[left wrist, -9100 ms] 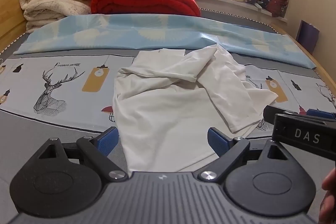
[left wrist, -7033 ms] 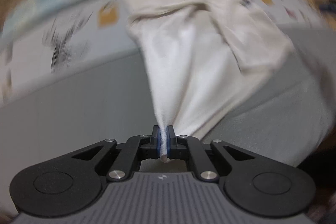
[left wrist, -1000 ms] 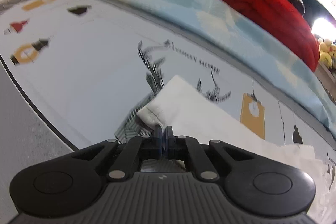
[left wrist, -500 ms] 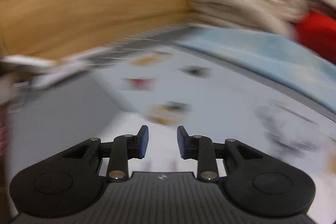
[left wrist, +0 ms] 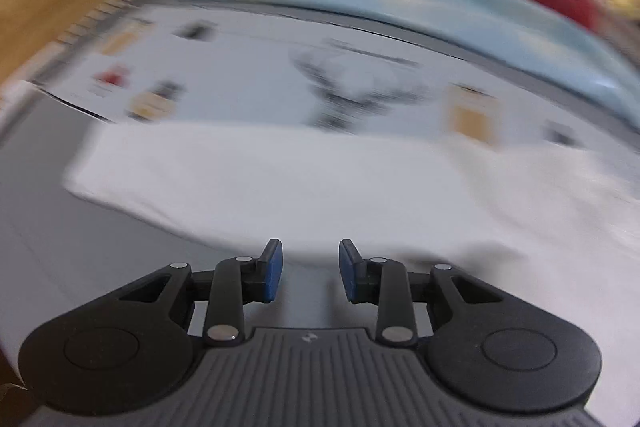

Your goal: Fold small clothes

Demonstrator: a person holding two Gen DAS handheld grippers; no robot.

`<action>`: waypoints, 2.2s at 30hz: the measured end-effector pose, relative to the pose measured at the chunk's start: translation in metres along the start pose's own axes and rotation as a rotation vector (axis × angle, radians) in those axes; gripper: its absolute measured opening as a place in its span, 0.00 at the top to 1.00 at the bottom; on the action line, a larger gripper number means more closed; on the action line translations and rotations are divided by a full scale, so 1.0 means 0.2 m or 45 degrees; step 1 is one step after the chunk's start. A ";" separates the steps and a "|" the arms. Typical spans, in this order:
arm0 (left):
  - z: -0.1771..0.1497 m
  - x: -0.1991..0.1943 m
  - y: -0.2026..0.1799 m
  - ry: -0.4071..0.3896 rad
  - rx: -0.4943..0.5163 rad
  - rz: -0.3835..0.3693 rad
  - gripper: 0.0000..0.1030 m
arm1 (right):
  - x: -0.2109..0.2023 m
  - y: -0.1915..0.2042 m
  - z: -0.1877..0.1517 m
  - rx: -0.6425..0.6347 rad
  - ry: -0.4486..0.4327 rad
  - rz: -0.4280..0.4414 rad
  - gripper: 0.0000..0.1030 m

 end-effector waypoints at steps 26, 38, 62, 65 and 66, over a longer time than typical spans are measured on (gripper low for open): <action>-1.17 -0.39 -0.30 0.354 0.550 -0.333 0.96 | -0.30 -0.36 -0.63 -0.138 0.120 0.030 0.95; -1.09 -0.48 -0.25 0.220 0.460 -0.336 0.99 | -0.37 -0.48 -0.63 0.035 -0.013 -0.060 0.80; -1.03 -0.46 -0.34 0.133 0.516 -0.172 0.67 | -0.49 -0.19 -0.69 -0.303 -0.183 0.017 0.61; -0.97 -0.49 -0.39 0.078 0.452 -0.136 0.56 | -0.58 -0.17 -0.64 -0.326 -0.296 -0.009 0.61; -0.94 -0.51 -0.41 0.054 0.423 -0.127 0.56 | -0.59 -0.15 -0.63 -0.316 -0.329 -0.007 0.61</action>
Point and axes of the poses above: each gripper's, at about its wrist camera, not at the fingertips, and x roughly the way its jaws point, y to its left, z to its top, the point moved 8 cm from there along x, roughly the way its jaws point, and after that the axes turned 6 degrees about x, right-handed, at the moved point
